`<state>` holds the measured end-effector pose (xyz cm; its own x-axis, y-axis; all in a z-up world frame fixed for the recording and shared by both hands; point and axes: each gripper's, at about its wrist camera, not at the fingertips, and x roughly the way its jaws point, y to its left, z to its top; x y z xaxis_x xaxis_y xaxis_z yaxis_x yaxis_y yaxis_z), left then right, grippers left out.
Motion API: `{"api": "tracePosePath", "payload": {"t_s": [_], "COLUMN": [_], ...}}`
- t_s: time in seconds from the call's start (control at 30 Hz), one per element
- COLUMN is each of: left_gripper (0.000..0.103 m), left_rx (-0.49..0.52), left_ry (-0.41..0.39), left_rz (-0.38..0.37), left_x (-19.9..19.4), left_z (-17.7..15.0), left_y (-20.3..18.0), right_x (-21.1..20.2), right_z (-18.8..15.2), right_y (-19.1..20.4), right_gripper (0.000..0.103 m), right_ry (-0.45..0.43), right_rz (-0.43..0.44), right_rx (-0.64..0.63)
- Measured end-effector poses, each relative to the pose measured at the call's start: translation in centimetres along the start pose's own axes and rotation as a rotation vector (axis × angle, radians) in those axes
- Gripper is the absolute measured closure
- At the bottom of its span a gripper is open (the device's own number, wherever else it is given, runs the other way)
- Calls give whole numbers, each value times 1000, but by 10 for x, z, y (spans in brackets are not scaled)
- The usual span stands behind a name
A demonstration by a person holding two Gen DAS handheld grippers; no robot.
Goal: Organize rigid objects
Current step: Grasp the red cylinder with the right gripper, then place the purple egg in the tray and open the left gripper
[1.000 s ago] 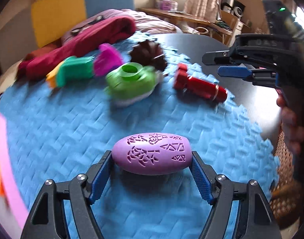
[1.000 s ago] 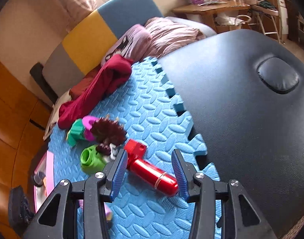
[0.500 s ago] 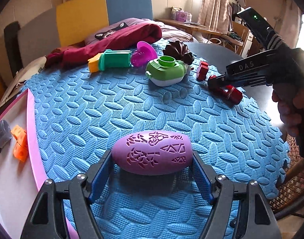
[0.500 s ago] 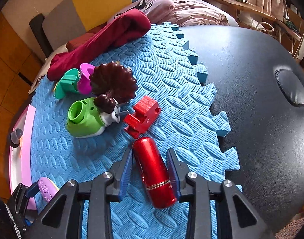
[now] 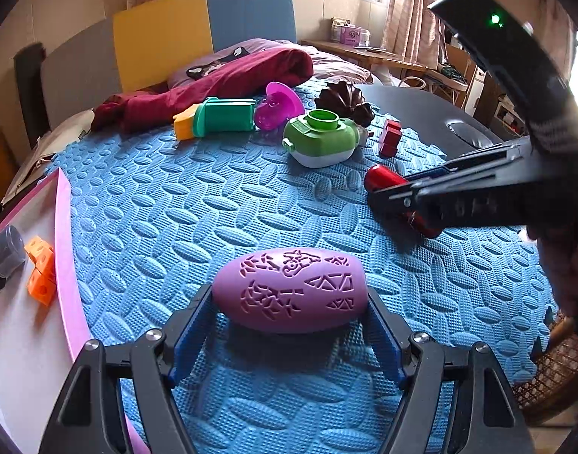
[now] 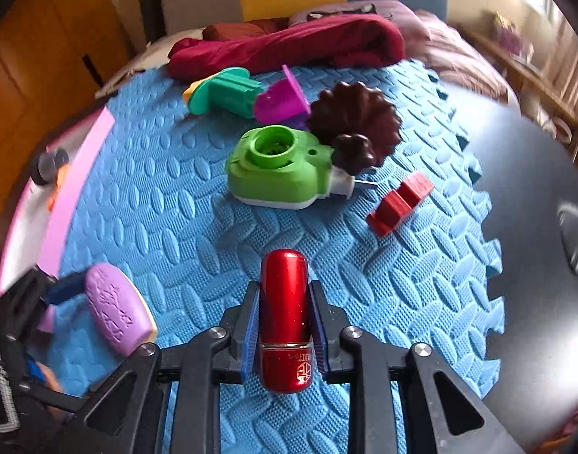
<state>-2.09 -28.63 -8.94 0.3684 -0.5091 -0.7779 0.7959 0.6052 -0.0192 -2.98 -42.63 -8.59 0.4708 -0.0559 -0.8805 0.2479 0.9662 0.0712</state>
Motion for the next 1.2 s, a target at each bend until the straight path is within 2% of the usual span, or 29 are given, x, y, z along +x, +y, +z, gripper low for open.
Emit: {"api": "tracePosePath", "payload": {"t_s": [0.2, 0.43, 0.57, 0.7, 0.8, 0.9, 1.03, 1.1, 1.2], "left_gripper": [27, 27, 27, 27, 27, 27, 27, 27, 27], "left_rx": [-7, -37, -50, -108, -183, -280, -427, -498, -554], "left_ry": [-11, -22, -55, -105, -161, -203, -172, -124, -80], "left_rz": [7, -8, -20, -40, -34, 13, 114, 173, 222], "left_x": [-2, -8, -22, -51, -82, -107, -110, -102, -89], "left_z": [-1, -2, 1, 8, 11, 10, -2, -12, -22], "left_y": [-1, 5, 7, 20, 45, 83, 145, 176, 205], "right_x": [-2, 4, 4, 5, 5, 4, 4, 4, 4], "right_z": [-7, 0, 0, 0, 0, 0, -1, -1, -1], "right_y": [11, 15, 15, 14, 15, 16, 17, 17, 17], "right_gripper": [74, 78, 78, 78, 78, 78, 78, 78, 78], "right_ry": [-51, -58, -62, -66, -72, -78, -81, -81, -81], "right_rz": [-36, -44, -43, -37, -41, -47, -53, -53, -51], "right_rx": [-96, -124, -126, -123, -132, -141, -149, -148, -146]}}
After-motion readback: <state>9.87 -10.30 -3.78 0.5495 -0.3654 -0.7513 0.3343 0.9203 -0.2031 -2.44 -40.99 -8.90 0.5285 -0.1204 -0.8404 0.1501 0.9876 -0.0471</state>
